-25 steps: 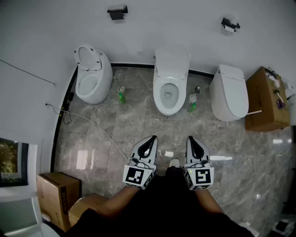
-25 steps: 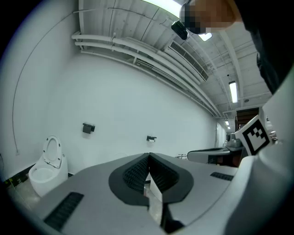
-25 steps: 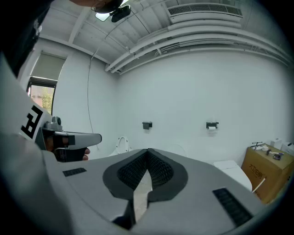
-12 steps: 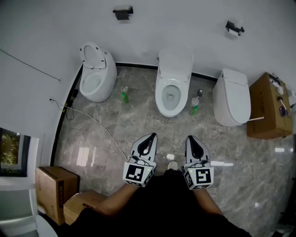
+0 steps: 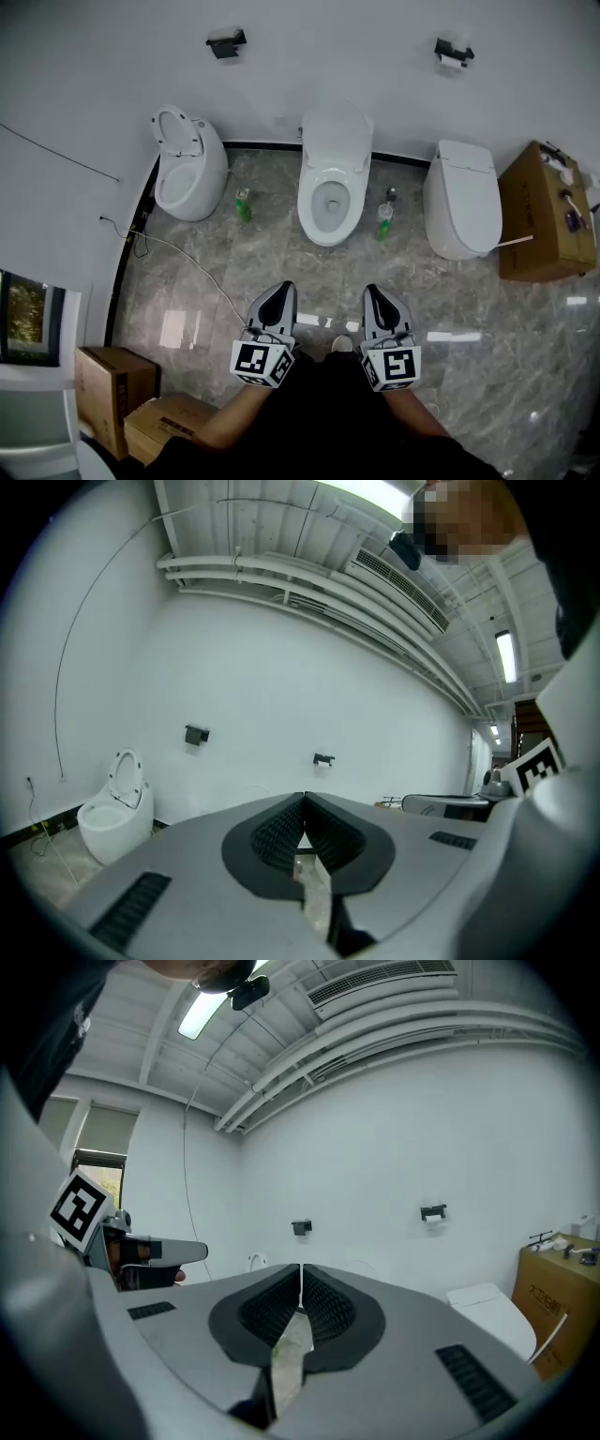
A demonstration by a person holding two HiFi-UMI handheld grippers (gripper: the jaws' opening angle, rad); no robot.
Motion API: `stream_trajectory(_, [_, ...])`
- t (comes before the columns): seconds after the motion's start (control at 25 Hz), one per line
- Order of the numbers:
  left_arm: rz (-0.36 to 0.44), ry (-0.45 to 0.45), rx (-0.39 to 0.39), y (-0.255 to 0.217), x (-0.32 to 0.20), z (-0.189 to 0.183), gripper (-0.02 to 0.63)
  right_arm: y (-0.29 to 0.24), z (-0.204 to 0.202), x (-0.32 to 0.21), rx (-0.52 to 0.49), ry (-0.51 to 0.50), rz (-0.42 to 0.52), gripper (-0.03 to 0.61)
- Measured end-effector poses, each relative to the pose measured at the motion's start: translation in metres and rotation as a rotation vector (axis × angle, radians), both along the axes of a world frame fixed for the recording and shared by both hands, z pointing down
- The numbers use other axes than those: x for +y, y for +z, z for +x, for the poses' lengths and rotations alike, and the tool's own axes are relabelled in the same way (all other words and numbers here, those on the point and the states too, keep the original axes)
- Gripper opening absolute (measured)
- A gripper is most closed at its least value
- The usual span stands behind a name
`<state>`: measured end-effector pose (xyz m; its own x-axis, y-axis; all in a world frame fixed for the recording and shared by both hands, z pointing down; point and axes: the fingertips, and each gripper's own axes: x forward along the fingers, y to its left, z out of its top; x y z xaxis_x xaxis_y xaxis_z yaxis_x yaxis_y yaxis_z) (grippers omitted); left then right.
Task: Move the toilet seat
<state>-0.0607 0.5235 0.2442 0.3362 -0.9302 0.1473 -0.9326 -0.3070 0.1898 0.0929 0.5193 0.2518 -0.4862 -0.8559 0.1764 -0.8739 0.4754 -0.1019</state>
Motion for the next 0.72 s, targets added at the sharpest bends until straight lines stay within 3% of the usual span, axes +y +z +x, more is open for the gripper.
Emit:
stream_trajectory(0.12, [0.013, 0.023, -0.026, -0.006, -0.004, 0.020, 0.015, 0.001, 0.017, -0.002, -0.002, 0.013, 0.006, 0.032])
stream_trajectory(0.28, [0.011, 0.031, -0.053, -0.006, -0.016, 0.018, 0.015, 0.007, 0.023, -0.009, -0.020, 0.038, -0.015, 0.032])
stream_trajectory(0.72, [-0.010, 0.113, -0.027, 0.022, -0.082, 0.020, 0.015, 0.021, 0.032, -0.055, 0.035, 0.130, -0.020, 0.032])
